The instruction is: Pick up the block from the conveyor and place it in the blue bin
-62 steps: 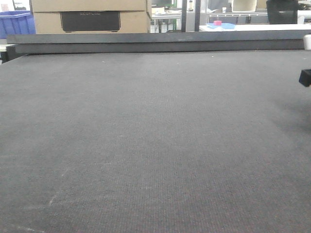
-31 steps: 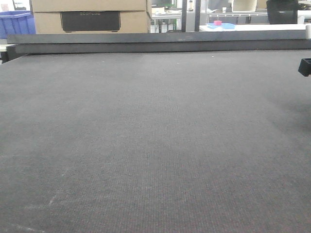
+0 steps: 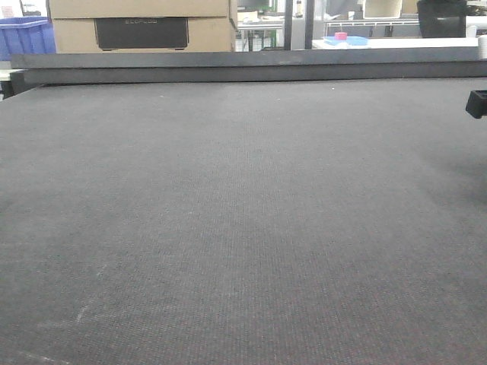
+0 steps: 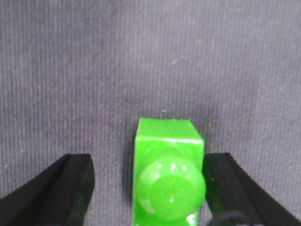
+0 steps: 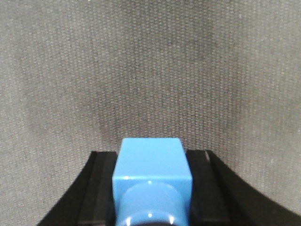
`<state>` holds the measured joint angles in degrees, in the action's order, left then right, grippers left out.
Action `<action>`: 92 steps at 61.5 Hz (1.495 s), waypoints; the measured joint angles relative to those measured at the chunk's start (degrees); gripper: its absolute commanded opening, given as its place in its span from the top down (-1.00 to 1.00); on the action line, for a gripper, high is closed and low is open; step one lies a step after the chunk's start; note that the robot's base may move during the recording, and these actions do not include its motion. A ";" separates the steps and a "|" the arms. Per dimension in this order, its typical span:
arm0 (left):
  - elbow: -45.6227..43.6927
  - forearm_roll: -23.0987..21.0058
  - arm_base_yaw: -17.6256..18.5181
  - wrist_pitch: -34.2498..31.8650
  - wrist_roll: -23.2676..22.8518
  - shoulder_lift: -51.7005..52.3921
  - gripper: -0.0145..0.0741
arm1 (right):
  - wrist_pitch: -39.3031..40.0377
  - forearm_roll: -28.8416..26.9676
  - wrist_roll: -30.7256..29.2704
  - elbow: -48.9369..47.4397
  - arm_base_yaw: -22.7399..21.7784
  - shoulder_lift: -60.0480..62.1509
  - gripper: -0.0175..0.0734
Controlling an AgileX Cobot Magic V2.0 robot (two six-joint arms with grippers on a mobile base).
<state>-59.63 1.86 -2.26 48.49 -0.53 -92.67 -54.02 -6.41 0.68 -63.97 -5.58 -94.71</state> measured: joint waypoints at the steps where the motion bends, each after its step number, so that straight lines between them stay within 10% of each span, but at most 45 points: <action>1: 0.00 0.00 0.00 0.00 0.00 -0.10 -0.13 | 0.00 0.00 0.00 0.00 0.00 0.00 0.97; 23: 0.00 -1.86 0.00 0.57 0.53 -0.61 0.92 | 0.12 0.00 -0.08 0.00 0.00 0.00 0.97; 44: -0.35 -1.86 0.00 0.72 2.29 4.98 0.92 | 2.39 0.00 -2.24 0.00 3.09 10.24 0.97; 72: 17.39 -4.36 0.00 -27.77 4.89 31.91 0.92 | 25.24 0.00 -3.10 14.50 5.00 31.23 0.97; 92: 32.29 -11.40 0.00 -33.32 4.89 50.58 0.92 | 32.17 -1.09 -3.23 31.90 5.00 48.67 0.97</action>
<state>-27.34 -9.54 -2.26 15.17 4.35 -42.10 -21.84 -7.50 -2.55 -32.06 -0.58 -46.04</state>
